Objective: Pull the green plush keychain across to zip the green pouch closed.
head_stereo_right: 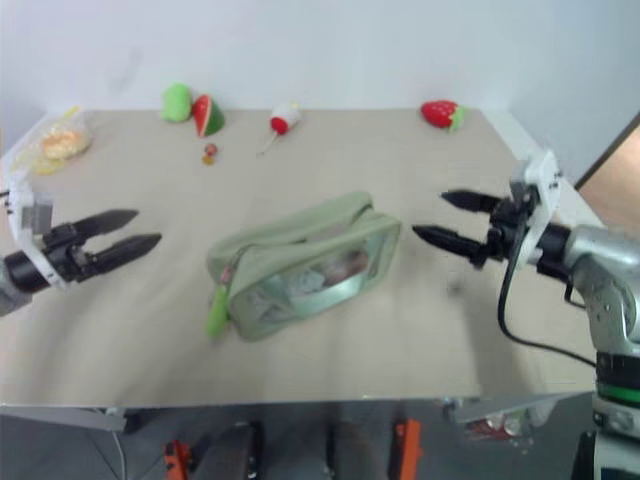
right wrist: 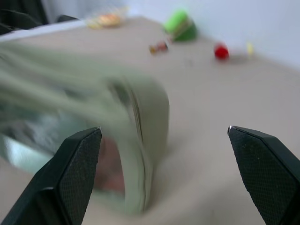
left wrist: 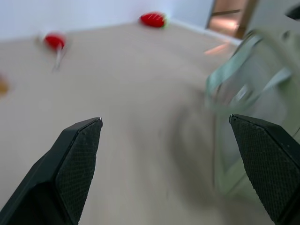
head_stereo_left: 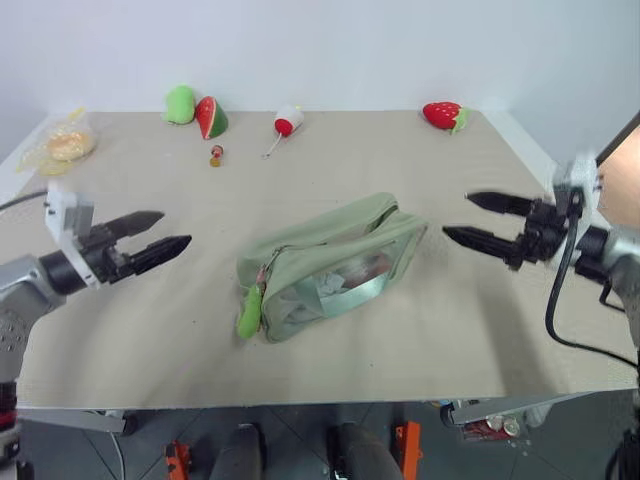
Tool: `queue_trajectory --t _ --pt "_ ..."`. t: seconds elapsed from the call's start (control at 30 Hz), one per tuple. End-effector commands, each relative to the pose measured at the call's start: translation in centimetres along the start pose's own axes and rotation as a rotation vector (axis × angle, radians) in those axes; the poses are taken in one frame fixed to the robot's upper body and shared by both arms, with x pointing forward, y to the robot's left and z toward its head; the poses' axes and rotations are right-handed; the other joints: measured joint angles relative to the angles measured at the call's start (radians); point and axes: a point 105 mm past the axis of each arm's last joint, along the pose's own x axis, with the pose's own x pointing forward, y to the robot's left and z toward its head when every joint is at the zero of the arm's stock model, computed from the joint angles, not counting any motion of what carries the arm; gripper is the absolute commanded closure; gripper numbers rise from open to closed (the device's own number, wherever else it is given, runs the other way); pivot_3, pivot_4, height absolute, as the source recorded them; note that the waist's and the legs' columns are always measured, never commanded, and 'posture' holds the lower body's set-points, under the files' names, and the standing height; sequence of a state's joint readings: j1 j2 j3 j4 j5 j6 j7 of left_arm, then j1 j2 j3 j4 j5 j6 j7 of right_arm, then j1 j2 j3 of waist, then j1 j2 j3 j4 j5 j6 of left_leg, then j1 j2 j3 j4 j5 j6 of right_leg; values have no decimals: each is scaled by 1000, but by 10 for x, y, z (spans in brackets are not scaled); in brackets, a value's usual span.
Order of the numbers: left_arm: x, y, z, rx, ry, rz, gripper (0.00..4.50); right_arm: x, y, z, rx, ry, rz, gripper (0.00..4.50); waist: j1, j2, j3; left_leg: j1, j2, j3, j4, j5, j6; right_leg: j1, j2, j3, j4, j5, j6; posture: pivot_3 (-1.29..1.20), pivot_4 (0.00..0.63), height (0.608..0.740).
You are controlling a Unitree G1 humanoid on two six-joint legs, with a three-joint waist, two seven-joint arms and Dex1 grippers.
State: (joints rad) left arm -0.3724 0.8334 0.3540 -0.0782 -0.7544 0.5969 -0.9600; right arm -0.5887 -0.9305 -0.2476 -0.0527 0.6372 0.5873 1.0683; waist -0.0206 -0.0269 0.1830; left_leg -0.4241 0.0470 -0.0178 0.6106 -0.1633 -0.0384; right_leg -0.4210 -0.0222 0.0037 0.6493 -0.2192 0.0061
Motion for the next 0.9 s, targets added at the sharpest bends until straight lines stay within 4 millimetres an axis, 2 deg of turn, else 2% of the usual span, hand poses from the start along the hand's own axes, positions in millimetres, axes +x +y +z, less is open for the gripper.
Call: queue_trajectory --t 0.03,0.1,0.17,0.33,0.6,0.67,0.7,0.73,0.9 --pt "12 -5 20 74 13 -80 0 14 8 31 -147 -1 109 28 -1 0 0 0 0 0 0 0 0 0 0 0 0 0 0 0 150 740" --pt "20 -15 27 105 26 -167 0 27 17 45 -219 -4 205 28 -2 0 0 0 0 1 0 0 0 -1 0 1 0 0 0 0 150 740" --pt "28 -24 36 124 7 -239 0 41 35 51 -261 7 353 28 -2 0 0 -1 0 4 -1 0 0 -3 0 4 0 3 5 0 150 740" --pt "39 -37 39 110 -17 -322 0 64 63 35 -306 95 586 28 -2 -1 0 -1 1 5 -2 -2 3 -3 2 6 0 2 6 0 150 740" --pt "37 -47 31 67 -19 -347 0 79 76 6 -341 208 748 28 -2 -1 0 -1 1 6 0 -2 3 -4 2 8 1 2 7 0 150 740" --pt "36 -49 32 60 -28 -343 0 82 77 1 -338 215 761 598 -2 -1 1 -1 1 7 0 -2 3 -4 2 8 2 2 7 0 150 740" --pt "35 -50 33 58 -31 -343 0 83 77 -2 -338 219 763 738 -2 -1 1 -1 1 7 1 -2 3 -4 2 8 2 2 7 0 150 740" --pt "34 -51 33 56 -33 -343 0 84 76 -3 -340 222 763 1264 -2 -1 1 -1 1 7 1 -2 3 -4 2 9 2 3 7 0 150 740" --pt "31 -63 41 54 -51 -383 0 83 76 -9 -331 233 785 3081 -2 -1 1 -1 1 7 3 -2 3 -4 2 9 4 3 7 0 150 740"
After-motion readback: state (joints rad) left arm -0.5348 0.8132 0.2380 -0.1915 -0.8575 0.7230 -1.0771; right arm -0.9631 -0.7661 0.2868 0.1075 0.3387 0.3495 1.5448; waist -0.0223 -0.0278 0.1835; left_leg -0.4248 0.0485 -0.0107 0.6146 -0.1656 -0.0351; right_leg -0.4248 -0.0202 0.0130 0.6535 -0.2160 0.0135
